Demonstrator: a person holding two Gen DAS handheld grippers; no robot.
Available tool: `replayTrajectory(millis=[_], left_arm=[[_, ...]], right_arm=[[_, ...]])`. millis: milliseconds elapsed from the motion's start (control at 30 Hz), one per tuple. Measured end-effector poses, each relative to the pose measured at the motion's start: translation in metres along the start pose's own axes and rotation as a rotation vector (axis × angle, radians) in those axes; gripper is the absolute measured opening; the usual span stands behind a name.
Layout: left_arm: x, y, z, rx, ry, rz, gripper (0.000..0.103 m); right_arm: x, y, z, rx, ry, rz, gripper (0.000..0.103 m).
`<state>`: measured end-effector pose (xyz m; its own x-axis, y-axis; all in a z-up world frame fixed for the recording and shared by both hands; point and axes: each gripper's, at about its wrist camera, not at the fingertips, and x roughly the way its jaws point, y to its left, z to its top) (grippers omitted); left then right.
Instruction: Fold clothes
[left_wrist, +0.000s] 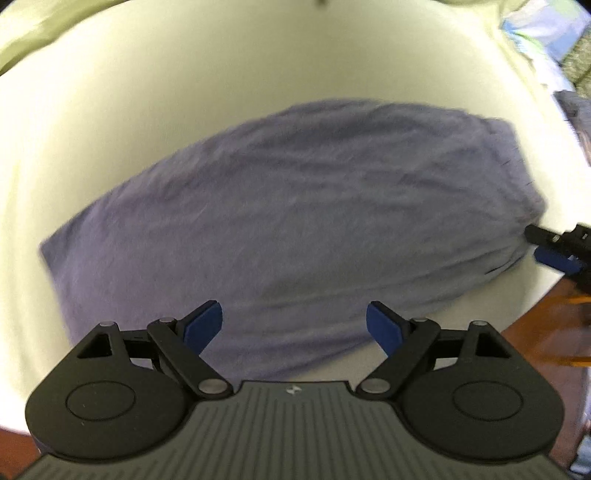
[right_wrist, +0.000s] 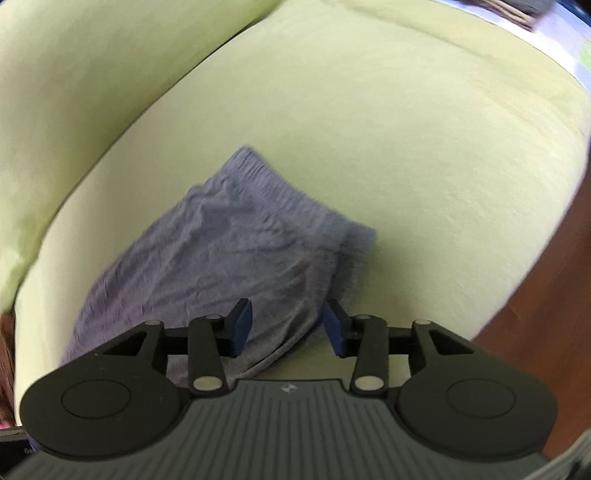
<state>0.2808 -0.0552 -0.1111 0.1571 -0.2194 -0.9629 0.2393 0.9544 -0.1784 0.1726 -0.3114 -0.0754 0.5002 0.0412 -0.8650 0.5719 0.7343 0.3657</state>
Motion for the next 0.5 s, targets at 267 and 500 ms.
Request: replayTrajectory(millis=[267,500], left_arm=[[0.012,-0.083,0.069,0.352,-0.044,-0.075,0.086],[0.024,-0.123,0.103,0.492,-0.055,-0.071,0.086]], right_arm=[[0.007,-0.040,0.003,0.122,-0.096,0.045,0.044],[0.018,-0.067,-0.002,0.222,-0.183,0.159,0.057]])
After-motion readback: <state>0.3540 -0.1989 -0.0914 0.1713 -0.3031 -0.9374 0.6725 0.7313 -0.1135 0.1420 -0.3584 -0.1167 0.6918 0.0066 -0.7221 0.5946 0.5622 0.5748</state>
